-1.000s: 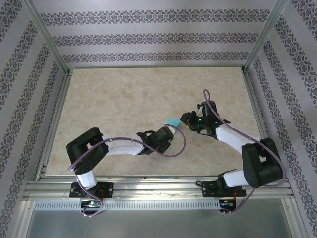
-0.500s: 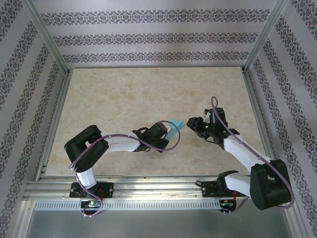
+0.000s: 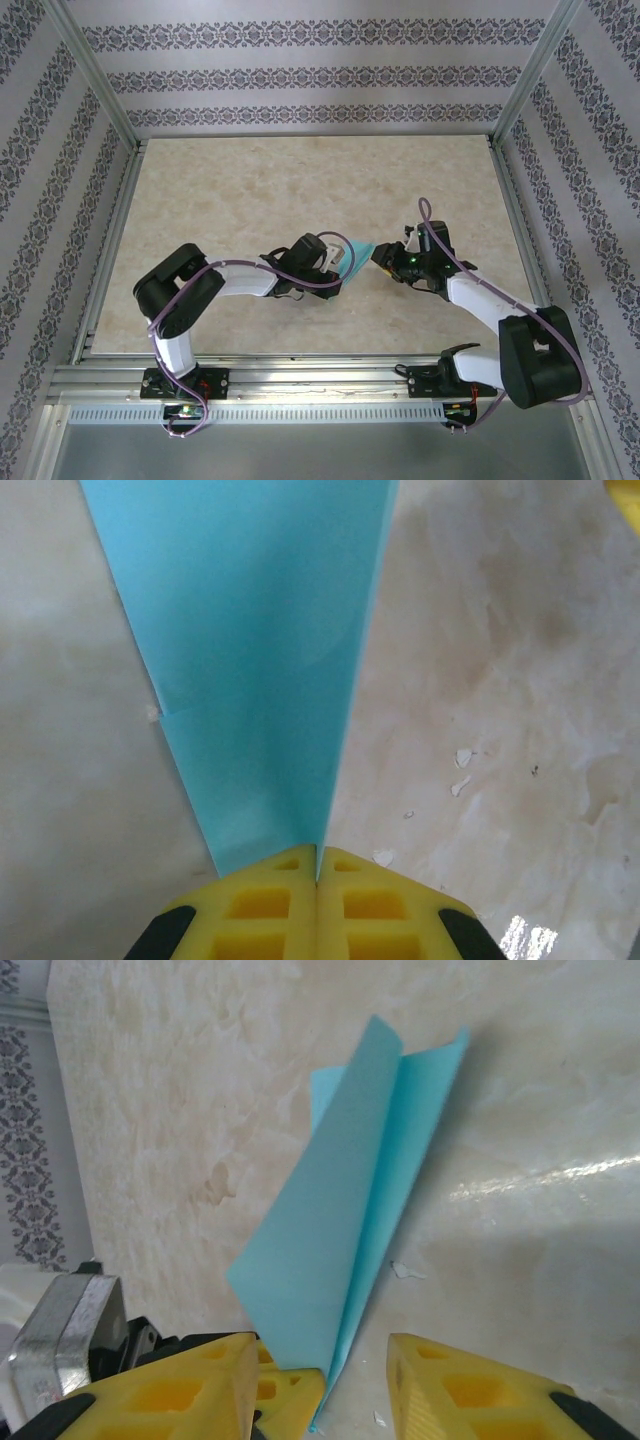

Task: Fold a paper plane with a square sheet of paper (pick it up from the middle)
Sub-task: Fold the wing for the fifth time at the center of the table.

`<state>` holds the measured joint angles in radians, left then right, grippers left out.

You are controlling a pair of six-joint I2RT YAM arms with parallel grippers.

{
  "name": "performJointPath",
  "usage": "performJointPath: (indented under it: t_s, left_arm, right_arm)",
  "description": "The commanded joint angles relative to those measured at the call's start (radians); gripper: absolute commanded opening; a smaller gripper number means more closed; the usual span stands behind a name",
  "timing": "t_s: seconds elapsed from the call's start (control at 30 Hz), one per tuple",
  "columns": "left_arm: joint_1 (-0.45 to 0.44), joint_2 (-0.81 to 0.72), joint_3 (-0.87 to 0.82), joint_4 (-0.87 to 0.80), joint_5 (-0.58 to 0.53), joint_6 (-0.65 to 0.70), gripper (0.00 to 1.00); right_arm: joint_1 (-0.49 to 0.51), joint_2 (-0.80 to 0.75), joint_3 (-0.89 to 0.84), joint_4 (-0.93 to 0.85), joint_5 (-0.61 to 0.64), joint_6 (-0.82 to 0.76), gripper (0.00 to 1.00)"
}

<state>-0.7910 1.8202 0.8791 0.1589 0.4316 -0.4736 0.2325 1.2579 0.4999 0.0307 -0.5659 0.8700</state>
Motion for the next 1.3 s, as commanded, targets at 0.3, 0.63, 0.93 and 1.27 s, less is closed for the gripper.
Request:
performJointPath:
  t_s: [0.3,0.63,0.93,1.27]
  left_arm:
    - [0.015,0.097,0.031,0.083,0.157,-0.118,0.00]
    - [0.024,0.146,0.024,0.187,0.223,-0.247,0.00]
    - [0.027,0.160,0.023,0.200,0.242,-0.296,0.00]
    - [0.047,0.176,-0.032,0.297,0.252,-0.382,0.00]
  right_arm:
    - [0.083,0.106,-0.005,0.126,-0.039,-0.004,0.24]
    - [0.108,0.137,-0.052,0.269,-0.031,0.050,0.06]
    - [0.092,0.290,-0.027,0.402,-0.099,0.049,0.03]
    - [0.041,0.379,-0.026,0.487,-0.132,0.054,0.04]
